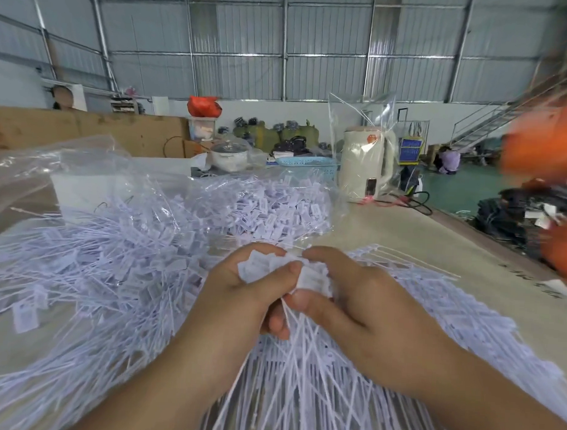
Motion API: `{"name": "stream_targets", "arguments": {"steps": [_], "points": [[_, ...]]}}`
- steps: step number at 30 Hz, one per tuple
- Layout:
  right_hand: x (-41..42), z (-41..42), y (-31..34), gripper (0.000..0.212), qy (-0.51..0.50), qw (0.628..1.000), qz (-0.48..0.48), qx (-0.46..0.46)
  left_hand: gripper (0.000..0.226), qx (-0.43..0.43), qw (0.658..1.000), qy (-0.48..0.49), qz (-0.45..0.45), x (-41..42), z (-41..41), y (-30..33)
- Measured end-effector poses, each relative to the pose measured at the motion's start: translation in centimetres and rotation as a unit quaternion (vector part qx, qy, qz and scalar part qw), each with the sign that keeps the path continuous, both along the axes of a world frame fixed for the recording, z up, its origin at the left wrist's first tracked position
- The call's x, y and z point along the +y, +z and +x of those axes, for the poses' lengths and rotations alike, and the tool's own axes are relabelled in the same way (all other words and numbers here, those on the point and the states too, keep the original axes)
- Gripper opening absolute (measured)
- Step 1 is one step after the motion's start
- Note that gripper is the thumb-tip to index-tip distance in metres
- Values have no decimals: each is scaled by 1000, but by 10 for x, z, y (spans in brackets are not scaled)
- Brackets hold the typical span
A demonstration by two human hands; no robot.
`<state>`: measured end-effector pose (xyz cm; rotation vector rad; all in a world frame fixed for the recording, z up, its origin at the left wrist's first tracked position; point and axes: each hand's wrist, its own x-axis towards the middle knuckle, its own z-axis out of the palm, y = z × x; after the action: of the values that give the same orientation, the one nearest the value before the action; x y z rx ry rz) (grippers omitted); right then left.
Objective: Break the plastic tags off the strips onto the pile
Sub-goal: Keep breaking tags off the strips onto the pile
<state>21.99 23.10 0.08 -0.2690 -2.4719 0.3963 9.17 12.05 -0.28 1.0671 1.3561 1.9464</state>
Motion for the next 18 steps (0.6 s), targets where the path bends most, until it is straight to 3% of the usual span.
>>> {"name": "stream_targets", "arguments": {"steps": [4, 8, 14, 18], "points": [[3, 4, -1, 45, 17, 999, -5, -41, 13, 34, 997, -61, -20, -1, -7, 0], [3, 2, -3, 38, 21, 996, 8, -81, 20, 85, 994, -31, -55, 1, -9, -3], [8, 4, -1, 29, 91, 986, -124, -71, 23, 39, 998, 7, -42, 2, -11, -1], [13, 5, -2, 31, 47, 987, -122, -96, 18, 9, 999, 34, -32, 2, -16, 0]]}}
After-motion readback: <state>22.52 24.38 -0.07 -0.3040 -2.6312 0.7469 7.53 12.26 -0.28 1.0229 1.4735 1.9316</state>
